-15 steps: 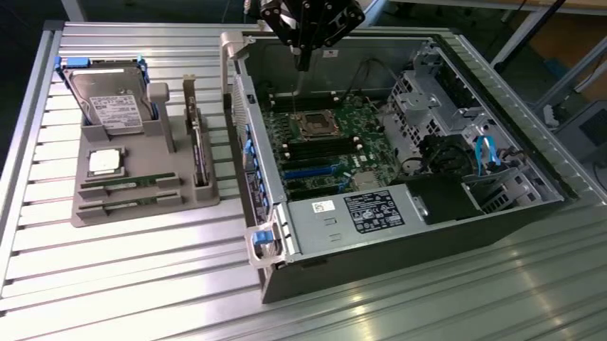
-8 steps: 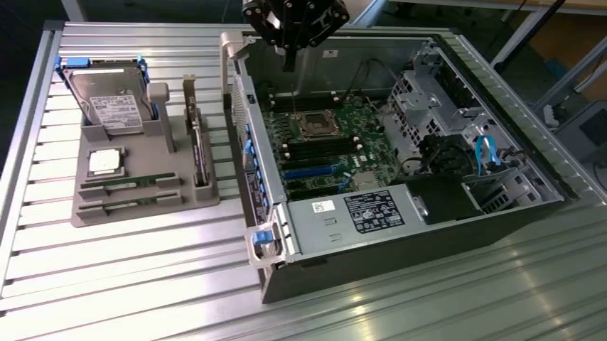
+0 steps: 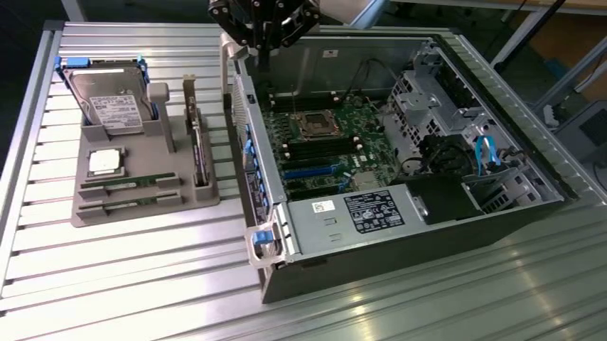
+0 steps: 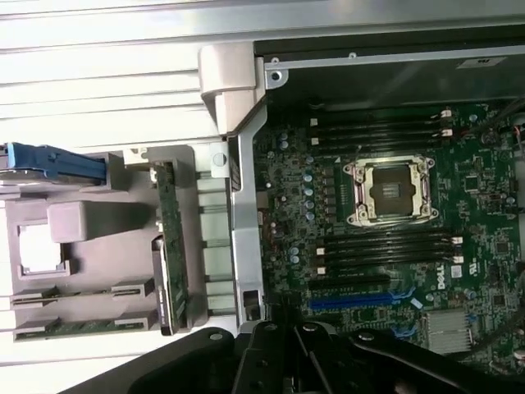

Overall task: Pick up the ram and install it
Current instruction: 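Reach for the ram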

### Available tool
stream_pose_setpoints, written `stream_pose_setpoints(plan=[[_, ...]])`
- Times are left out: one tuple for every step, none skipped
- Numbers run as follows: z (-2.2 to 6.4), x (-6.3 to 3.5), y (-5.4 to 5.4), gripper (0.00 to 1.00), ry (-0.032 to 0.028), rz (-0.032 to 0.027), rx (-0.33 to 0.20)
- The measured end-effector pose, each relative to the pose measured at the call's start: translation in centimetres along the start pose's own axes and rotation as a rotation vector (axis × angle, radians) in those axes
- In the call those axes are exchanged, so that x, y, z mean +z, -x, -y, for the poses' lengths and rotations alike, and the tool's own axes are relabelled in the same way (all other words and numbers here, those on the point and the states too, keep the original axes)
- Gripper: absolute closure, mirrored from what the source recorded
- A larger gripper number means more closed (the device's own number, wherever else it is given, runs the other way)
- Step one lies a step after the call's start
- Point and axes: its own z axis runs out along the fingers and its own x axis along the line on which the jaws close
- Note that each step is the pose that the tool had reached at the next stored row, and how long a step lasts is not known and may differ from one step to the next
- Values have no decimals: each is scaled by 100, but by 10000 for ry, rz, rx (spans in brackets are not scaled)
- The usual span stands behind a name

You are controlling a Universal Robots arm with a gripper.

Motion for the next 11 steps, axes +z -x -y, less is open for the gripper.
stream_pose_setpoints(plan=[[2, -1, -34, 90, 1, 0, 1], [5, -1, -70, 90, 2, 1, 2], [8, -2, -110, 90, 1, 1, 1], [12, -4, -165, 90, 1, 1, 0], [14, -5, -196, 90, 1, 1, 0], [17, -7, -233, 90, 0, 0, 2], [19, -8, -271, 90, 0, 0, 1], [22, -8, -310, 90, 0, 0, 0], [26, -9, -351, 90, 1, 1, -1], [28, -10, -394, 90, 2, 1, 0], [31, -11, -433, 90, 1, 1, 0]])
